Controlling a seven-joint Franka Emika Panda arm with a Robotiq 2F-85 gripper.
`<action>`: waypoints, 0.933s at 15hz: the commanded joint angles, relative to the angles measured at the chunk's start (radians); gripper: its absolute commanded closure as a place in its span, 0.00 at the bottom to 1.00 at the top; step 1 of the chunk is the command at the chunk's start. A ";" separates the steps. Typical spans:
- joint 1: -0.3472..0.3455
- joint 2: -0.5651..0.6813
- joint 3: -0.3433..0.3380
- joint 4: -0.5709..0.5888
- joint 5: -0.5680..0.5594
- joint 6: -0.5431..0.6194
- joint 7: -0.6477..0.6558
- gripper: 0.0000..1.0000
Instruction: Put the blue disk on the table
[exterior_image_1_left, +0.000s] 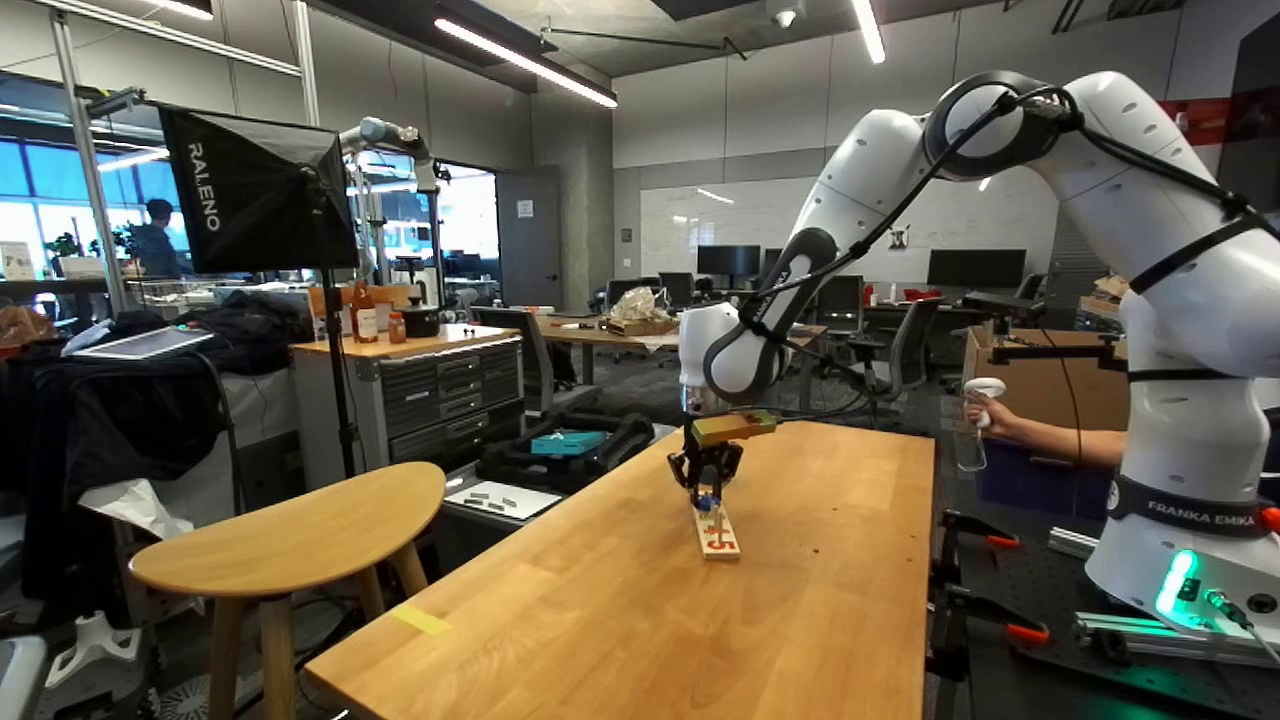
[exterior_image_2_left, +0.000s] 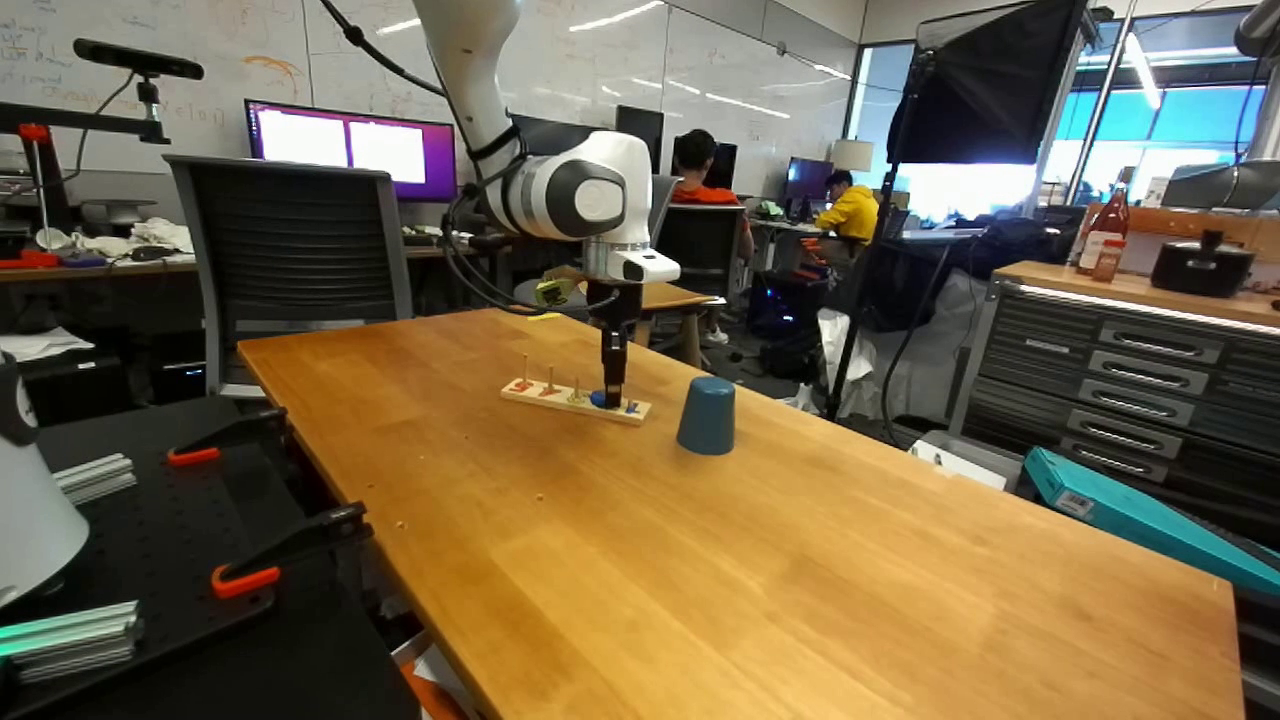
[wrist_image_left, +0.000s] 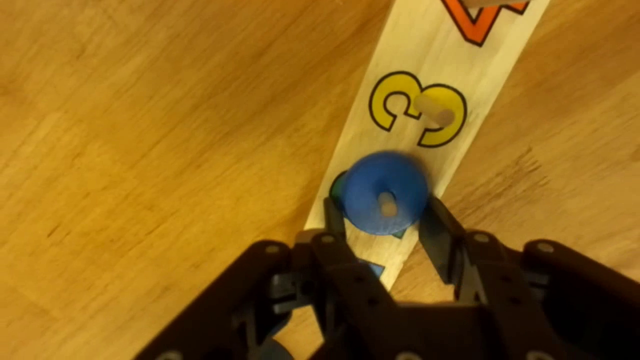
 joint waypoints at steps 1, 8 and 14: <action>0.007 -0.015 -0.008 -0.017 0.017 0.008 0.018 0.82; 0.008 -0.076 0.010 -0.025 0.022 -0.017 0.011 0.83; -0.010 -0.140 -0.002 -0.008 0.009 -0.021 0.013 0.83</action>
